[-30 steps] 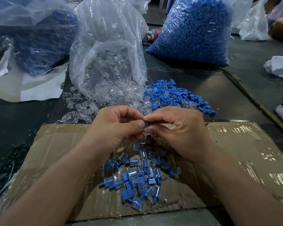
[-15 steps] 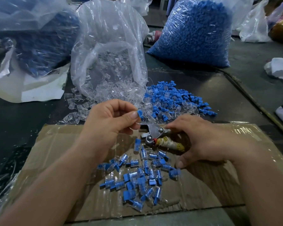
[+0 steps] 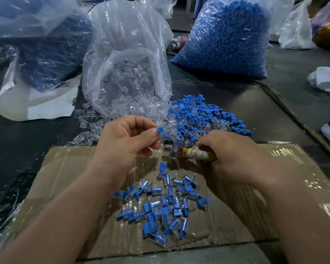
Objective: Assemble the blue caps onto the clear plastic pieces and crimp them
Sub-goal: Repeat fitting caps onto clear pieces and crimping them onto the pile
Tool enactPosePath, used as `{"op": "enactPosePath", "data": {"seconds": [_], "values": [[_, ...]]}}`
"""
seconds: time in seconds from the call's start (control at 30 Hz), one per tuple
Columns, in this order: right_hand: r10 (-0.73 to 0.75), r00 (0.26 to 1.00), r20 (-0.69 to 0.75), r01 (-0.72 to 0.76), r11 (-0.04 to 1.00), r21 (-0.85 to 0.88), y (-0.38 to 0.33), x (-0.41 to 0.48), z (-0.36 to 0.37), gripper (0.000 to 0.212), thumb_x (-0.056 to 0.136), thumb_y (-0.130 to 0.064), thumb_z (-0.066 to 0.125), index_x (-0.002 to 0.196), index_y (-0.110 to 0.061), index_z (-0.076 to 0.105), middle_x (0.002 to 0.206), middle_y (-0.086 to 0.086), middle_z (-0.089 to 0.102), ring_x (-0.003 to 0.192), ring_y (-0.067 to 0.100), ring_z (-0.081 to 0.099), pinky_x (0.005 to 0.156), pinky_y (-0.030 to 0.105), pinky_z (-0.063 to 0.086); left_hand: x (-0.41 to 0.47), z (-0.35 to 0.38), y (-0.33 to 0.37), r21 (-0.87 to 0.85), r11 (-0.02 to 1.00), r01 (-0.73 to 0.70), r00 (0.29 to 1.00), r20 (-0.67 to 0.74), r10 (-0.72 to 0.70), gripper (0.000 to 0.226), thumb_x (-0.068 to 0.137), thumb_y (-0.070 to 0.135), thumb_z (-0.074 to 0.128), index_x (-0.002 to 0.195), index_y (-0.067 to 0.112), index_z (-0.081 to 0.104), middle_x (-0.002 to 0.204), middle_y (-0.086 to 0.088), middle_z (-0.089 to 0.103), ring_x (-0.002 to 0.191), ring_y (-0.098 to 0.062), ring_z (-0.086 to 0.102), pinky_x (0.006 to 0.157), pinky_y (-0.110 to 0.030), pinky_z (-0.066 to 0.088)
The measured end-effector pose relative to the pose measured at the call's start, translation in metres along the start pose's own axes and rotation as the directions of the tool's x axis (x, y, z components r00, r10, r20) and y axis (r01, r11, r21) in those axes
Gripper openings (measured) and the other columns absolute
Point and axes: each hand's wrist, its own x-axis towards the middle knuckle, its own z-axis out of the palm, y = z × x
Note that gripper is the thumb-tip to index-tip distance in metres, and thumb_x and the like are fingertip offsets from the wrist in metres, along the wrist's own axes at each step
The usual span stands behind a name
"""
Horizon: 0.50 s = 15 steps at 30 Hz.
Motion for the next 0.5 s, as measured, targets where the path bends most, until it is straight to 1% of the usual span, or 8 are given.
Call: {"op": "enactPosePath", "data": {"seconds": [0.03,0.1,0.17,0.23,0.3,0.37,0.43,0.5], "values": [[0.002,0.999,-0.044,-0.002,1.0,-0.003,0.002,0.0,0.0,0.015,0.083,-0.025,0.058,0.093,-0.034,0.052,0.089,-0.013,0.048,0.082,0.007,0.046,0.062,0.022,0.037,0.0,0.0,0.0,0.0,1.0,-0.011,1.0,-0.008,0.011,0.015,0.062,0.013,0.062,0.076,0.009,0.062,0.063,-0.001,0.068,0.056,-0.011,0.064,0.05,-0.017,0.05],[0.013,0.986,-0.168,-0.011,1.0,0.014,0.004,0.0,0.0,0.009,0.085,-0.026,0.056,0.09,-0.031,0.051,0.083,-0.014,0.045,0.078,0.008,0.042,0.059,0.017,0.029,-0.001,0.001,0.0,0.009,0.999,-0.043,0.999,-0.021,0.043,0.014,0.063,0.014,0.062,0.076,0.011,0.062,0.063,0.0,0.068,0.057,-0.01,0.064,0.05,-0.016,0.05],[0.017,0.947,-0.32,0.002,0.998,0.058,0.003,0.0,0.0,0.006,0.083,-0.025,0.06,0.085,-0.026,0.054,0.074,-0.012,0.042,0.074,0.011,0.037,0.058,0.024,0.022,-0.002,0.001,0.0,0.02,0.997,-0.079,0.996,-0.036,0.079,0.011,0.064,0.015,0.062,0.074,0.013,0.062,0.063,0.0,0.068,0.057,-0.01,0.064,0.051,-0.016,0.05],[0.035,0.911,-0.41,0.011,0.994,0.111,-0.001,-0.002,-0.002,0.012,0.082,-0.033,0.06,0.08,-0.022,0.056,0.067,-0.012,0.042,0.067,0.013,0.035,0.059,0.029,0.017,-0.002,0.001,0.0,0.034,0.994,-0.109,0.993,-0.046,0.11,0.008,0.066,0.016,0.063,0.074,0.015,0.063,0.063,0.001,0.068,0.058,-0.01,0.064,0.051,-0.016,0.049],[0.08,0.909,-0.408,0.002,0.98,0.198,-0.005,-0.003,-0.003,0.019,0.079,-0.044,0.052,0.08,-0.026,0.051,0.063,-0.014,0.044,0.059,0.007,0.039,0.054,0.027,0.021,-0.002,0.001,-0.001,0.045,0.989,-0.14,0.989,-0.048,0.142,0.006,0.067,0.016,0.063,0.072,0.018,0.063,0.064,0.001,0.068,0.058,-0.01,0.064,0.051,-0.016,0.049],[0.086,0.922,-0.377,0.016,0.966,0.26,-0.01,-0.003,-0.002,0.024,0.076,-0.051,0.043,0.083,-0.029,0.048,0.064,-0.014,0.046,0.058,0.002,0.042,0.052,0.021,0.026,-0.002,0.001,-0.001,0.05,0.985,-0.165,0.984,-0.056,0.168,0.007,0.067,0.016,0.063,0.07,0.022,0.064,0.065,0.002,0.068,0.059,-0.01,0.064,0.052,-0.015,0.049],[0.066,0.934,-0.351,0.044,0.954,0.296,-0.012,-0.003,-0.001,0.026,0.074,-0.051,0.041,0.088,-0.03,0.045,0.071,-0.016,0.046,0.063,0.001,0.044,0.054,0.019,0.027,-0.003,0.002,0.0,0.063,0.98,-0.191,0.979,-0.068,0.195,0.007,0.067,0.016,0.062,0.071,0.022,0.063,0.065,0.003,0.068,0.058,-0.008,0.064,0.052,-0.014,0.049],[0.044,0.945,-0.325,0.063,0.948,0.313,-0.013,-0.003,0.001,0.029,0.074,-0.049,0.042,0.095,-0.03,0.044,0.079,-0.017,0.043,0.068,0.004,0.043,0.059,0.021,0.028,-0.003,0.002,0.0,0.084,0.974,-0.212,0.973,-0.069,0.218,0.007,0.068,0.016,0.061,0.073,0.02,0.062,0.065,0.004,0.068,0.058,-0.007,0.064,0.052,-0.013,0.048]]}}
